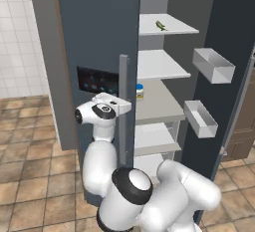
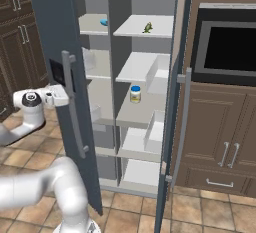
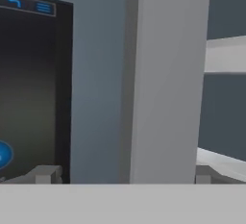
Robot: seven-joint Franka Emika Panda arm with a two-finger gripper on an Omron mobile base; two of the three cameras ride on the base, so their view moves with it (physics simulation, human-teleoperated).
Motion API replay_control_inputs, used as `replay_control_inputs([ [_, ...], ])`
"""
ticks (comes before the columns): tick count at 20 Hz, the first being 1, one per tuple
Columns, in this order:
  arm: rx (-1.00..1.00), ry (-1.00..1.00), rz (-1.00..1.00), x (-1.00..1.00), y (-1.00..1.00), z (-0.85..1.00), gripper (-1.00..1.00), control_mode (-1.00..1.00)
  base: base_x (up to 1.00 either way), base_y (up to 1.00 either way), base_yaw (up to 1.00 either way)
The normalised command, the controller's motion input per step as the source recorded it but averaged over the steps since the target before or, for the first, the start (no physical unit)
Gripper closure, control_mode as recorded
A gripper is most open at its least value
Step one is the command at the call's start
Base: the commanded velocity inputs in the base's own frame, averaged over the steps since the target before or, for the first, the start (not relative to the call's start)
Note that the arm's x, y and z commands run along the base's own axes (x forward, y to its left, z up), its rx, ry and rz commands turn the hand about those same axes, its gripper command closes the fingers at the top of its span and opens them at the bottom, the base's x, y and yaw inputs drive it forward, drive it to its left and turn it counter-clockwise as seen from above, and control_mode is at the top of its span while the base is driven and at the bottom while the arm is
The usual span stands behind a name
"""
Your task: Pick up the frozen fish from the freezer, place it on any shelf in the fridge, and close the fridge and freezer doors when done.
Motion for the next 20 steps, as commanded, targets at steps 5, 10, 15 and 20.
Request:
replay_control_inputs([
  [5,0.0,0.0,0.12,0.45,-0.24,0.0,-1.0,-1.0,0.0,0.0,0.0],
  [10,0.0,0.0,0.1,0.48,-0.17,0.0,-1.0,-1.0,0.0,0.0,0.0],
  [15,0.0,0.0,0.08,0.54,-0.11,0.0,-1.0,-1.0,0.0,0.0,0.0],
  [20,0.0,0.0,0.08,0.48,-0.12,0.0,-1.0,-1.0,0.0,0.0,0.0],
])
